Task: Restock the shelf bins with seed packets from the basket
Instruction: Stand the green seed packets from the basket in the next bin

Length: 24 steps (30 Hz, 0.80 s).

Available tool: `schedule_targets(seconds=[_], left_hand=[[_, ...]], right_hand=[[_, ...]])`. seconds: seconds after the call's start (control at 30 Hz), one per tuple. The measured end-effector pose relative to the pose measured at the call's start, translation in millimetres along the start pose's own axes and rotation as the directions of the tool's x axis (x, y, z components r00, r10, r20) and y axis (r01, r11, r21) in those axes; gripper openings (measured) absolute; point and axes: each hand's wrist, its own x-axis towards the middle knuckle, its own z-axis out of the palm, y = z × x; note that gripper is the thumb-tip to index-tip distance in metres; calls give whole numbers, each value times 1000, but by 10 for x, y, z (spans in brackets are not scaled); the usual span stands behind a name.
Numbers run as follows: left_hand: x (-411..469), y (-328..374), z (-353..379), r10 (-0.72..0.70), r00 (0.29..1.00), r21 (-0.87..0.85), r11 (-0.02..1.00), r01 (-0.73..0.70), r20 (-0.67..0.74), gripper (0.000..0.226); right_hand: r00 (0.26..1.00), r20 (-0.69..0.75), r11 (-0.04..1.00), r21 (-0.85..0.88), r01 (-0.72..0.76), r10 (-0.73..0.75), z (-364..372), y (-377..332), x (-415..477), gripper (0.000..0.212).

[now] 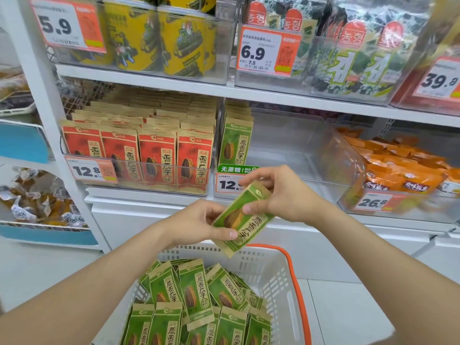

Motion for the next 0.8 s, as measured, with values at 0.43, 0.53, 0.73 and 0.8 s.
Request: schedule_targets(seconds=[0.43,0.53,0.73,0.8], left_hand=[[47,410,190,50,933,-330,927,-177,-357,33],[71,420,182,75,935,-352,914,-203,-345,35],[230,453,220,164,821,-188,931,-312,-547,44],[279,440,174,256,646,127,962,-240,-719,49]], right_hand=[[953,-302,891,438,123,17,37,-136,46,17],[959,-279,834,540,113,51,17,-136,36,22],[956,-260,962,194,192,-138,-73,-214,105,18],[872,-435,945,122,303,-224,-154,-229,174,17]])
